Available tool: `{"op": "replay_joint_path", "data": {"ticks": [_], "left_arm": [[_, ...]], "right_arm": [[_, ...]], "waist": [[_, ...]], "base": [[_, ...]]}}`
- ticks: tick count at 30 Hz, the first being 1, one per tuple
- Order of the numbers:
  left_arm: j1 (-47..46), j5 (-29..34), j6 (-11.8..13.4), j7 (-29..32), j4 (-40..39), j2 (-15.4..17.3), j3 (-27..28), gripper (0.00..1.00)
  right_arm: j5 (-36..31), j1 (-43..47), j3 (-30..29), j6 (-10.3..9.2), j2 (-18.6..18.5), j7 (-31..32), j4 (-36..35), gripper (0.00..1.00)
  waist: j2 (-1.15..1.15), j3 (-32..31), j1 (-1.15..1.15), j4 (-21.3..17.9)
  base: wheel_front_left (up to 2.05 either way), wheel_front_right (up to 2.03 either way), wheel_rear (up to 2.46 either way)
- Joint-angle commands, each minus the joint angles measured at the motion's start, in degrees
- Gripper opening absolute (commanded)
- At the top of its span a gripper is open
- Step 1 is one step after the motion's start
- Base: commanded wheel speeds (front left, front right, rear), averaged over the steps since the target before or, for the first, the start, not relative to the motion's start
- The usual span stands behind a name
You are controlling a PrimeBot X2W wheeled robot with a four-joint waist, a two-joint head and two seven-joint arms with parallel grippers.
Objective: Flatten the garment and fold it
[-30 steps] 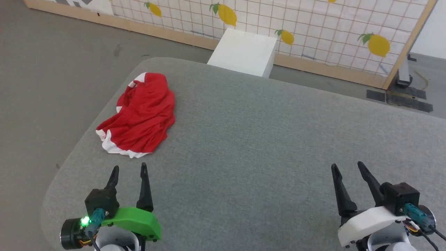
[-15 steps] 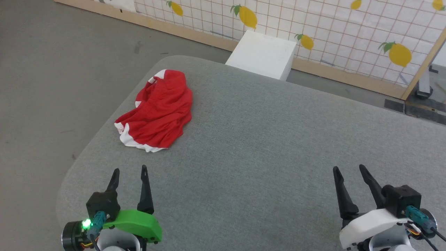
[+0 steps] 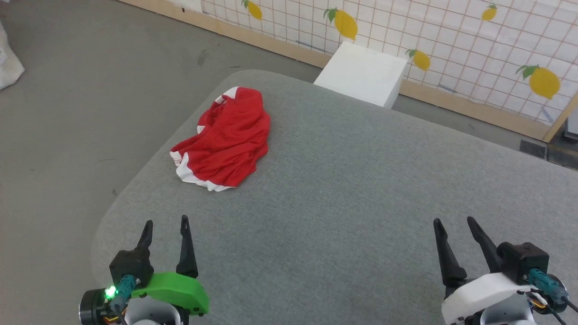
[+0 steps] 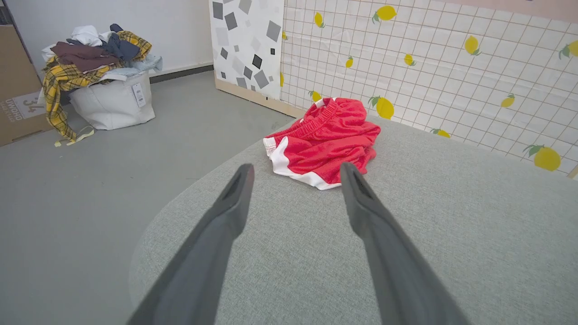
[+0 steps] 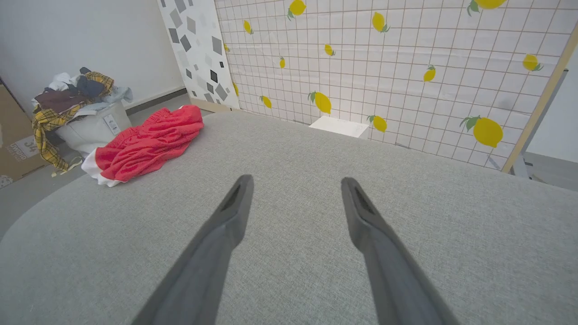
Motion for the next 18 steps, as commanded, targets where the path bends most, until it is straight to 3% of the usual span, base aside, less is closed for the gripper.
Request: {"op": "replay_joint_path", "data": {"ticks": [1,18], "left_arm": [[1.1,-0.4,0.7,-0.6,0.2,0.3,-0.3,1.0],[1.3,-2.6,2.5,-2.0,1.1,1.2,-1.7,1.0]], "right_arm": [[0.6,1.0,-0.1,-0.06,0.0,-0.1,-0.2,1.0],[1.9,1.4,-0.4,-0.07,0.0,-0.6,0.3,1.0]], "waist": [[0.0,-0.1,0.0,0.7],[0.0,0.0,0.0,4.7]], "base": [[0.0,0.0,0.0],[0.0,0.0,0.0]]}}
